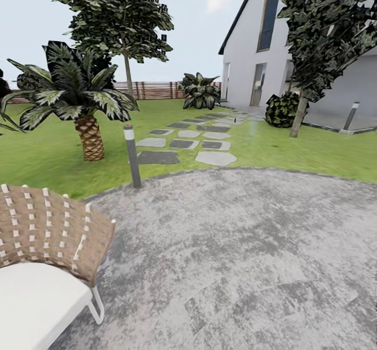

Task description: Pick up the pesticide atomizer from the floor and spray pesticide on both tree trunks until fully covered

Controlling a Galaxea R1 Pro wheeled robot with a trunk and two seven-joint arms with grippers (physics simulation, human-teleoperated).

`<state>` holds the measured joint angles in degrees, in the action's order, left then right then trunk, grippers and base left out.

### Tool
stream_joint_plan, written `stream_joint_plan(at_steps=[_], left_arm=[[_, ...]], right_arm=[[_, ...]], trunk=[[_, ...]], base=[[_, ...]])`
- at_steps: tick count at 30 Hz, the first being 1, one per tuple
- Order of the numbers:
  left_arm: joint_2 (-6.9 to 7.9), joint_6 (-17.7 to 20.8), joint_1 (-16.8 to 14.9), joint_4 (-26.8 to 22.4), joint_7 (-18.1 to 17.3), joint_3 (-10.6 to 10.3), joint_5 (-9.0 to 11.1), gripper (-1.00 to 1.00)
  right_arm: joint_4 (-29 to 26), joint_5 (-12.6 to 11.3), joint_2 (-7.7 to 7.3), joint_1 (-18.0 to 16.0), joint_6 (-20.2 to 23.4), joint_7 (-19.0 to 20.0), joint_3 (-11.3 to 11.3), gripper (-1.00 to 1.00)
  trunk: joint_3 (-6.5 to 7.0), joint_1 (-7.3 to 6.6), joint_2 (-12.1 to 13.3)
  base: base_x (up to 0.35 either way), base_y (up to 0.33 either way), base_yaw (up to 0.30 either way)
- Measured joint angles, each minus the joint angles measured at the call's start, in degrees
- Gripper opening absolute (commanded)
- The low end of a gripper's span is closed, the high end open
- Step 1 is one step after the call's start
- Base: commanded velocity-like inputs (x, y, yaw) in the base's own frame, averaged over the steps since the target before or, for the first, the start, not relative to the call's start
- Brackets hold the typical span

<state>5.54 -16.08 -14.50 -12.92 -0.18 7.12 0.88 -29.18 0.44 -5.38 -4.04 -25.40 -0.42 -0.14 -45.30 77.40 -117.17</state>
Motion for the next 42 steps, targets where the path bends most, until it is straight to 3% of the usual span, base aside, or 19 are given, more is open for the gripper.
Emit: stream_joint_plan(at_steps=[31, 42], left_arm=[[0.0, 0.0, 0.0, 0.0, -0.01, 0.0, 0.02, 1.0], [0.0, 0.0, 0.0, 0.0, -0.02, -0.05, 0.07, 1.0]], right_arm=[[0.09, 0.0, 0.01, 0.0, 0.0, -0.04, -0.03, 1.0], [0.09, 0.05, 0.01, 0.0, 0.0, 0.05, 0.17, 1.0]], trunk=[[0.61, 0.0, 0.0], [0.61, 0.0, 0.0]], base=[[0.338, 0.0, -0.254], [0.338, 0.0, -0.03]])
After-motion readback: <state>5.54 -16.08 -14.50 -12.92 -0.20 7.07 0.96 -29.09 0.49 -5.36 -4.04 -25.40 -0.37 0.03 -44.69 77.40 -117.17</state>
